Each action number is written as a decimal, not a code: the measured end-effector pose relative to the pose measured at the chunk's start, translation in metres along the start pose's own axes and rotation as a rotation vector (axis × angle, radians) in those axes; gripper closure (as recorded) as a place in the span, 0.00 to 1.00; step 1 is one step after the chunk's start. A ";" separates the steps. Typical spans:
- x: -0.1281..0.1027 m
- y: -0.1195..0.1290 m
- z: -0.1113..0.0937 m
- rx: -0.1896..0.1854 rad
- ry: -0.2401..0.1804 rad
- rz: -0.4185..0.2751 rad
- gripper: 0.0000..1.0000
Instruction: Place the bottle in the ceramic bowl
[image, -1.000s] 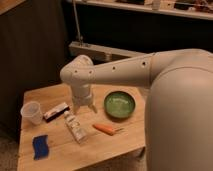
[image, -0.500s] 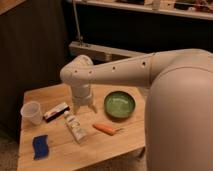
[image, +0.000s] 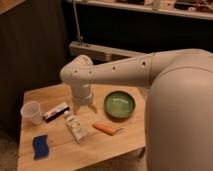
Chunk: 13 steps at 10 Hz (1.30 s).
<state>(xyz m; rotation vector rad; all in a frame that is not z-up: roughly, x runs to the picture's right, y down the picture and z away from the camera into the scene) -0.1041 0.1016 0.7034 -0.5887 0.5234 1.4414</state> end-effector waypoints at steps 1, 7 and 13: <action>0.000 -0.001 0.001 -0.004 0.002 -0.006 0.35; -0.037 -0.006 -0.010 -0.362 -0.291 -0.263 0.35; -0.050 0.033 0.035 -0.268 -0.179 -0.359 0.35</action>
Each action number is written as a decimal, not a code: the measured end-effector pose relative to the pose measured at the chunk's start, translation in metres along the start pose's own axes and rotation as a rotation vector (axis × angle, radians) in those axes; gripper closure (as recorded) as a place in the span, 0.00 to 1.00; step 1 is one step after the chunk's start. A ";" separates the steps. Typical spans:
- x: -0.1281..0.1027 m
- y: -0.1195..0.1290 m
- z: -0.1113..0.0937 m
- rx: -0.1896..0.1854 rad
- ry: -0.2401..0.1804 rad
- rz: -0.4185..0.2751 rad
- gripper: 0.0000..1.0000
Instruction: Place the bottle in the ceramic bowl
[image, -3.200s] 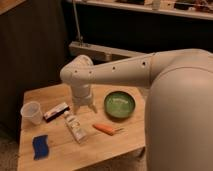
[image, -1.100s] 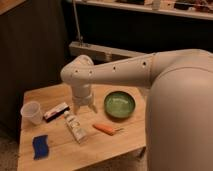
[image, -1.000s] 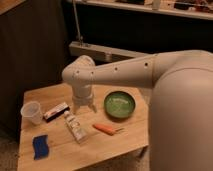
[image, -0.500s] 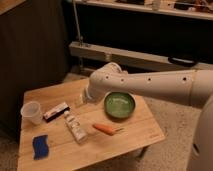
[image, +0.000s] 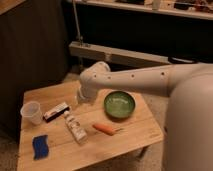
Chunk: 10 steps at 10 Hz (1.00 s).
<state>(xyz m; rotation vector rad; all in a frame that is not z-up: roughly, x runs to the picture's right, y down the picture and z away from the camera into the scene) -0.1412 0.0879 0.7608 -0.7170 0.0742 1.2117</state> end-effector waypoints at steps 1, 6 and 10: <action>0.002 -0.002 0.014 0.008 0.029 -0.007 0.35; 0.016 0.009 0.041 -0.016 0.099 -0.044 0.35; 0.023 0.042 0.055 -0.055 0.157 -0.104 0.35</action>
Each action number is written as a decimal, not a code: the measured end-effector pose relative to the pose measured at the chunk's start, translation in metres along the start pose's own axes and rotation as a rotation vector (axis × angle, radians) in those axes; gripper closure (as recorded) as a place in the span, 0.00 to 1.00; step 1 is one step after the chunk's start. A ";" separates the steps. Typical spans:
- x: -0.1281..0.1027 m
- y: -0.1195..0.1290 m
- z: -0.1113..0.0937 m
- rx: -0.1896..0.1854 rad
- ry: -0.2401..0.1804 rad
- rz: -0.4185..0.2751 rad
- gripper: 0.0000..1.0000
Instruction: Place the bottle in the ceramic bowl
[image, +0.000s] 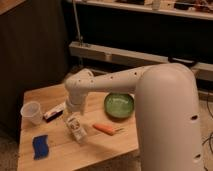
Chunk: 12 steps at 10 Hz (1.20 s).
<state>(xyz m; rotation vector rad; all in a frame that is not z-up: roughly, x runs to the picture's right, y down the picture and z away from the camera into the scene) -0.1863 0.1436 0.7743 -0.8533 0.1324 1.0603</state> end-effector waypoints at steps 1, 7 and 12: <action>0.007 0.007 0.016 -0.001 0.033 -0.014 0.35; 0.030 -0.002 0.040 0.057 0.084 -0.019 0.35; 0.042 -0.014 0.057 0.100 0.132 0.005 0.41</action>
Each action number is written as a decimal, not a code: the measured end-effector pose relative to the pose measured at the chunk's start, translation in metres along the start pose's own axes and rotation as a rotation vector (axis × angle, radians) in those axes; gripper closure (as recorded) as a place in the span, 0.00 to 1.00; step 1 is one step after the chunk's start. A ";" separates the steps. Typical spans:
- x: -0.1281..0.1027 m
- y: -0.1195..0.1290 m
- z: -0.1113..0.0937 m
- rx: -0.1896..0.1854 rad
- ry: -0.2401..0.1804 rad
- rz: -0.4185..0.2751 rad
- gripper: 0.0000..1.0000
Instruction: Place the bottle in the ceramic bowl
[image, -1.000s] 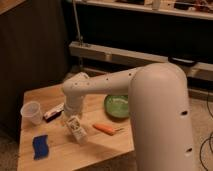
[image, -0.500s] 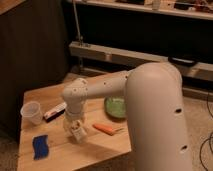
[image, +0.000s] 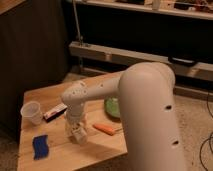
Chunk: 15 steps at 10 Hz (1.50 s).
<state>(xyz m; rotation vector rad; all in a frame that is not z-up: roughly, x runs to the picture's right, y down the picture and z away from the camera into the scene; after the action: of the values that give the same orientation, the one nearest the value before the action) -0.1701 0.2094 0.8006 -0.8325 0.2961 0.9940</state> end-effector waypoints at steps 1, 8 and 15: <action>0.000 -0.003 -0.001 0.006 -0.003 0.008 0.49; -0.017 -0.033 -0.023 0.057 -0.040 0.061 1.00; -0.051 -0.140 -0.185 0.047 -0.301 0.231 1.00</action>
<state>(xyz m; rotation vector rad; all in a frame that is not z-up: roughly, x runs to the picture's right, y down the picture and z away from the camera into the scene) -0.0546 0.0033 0.7746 -0.6035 0.1579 1.3064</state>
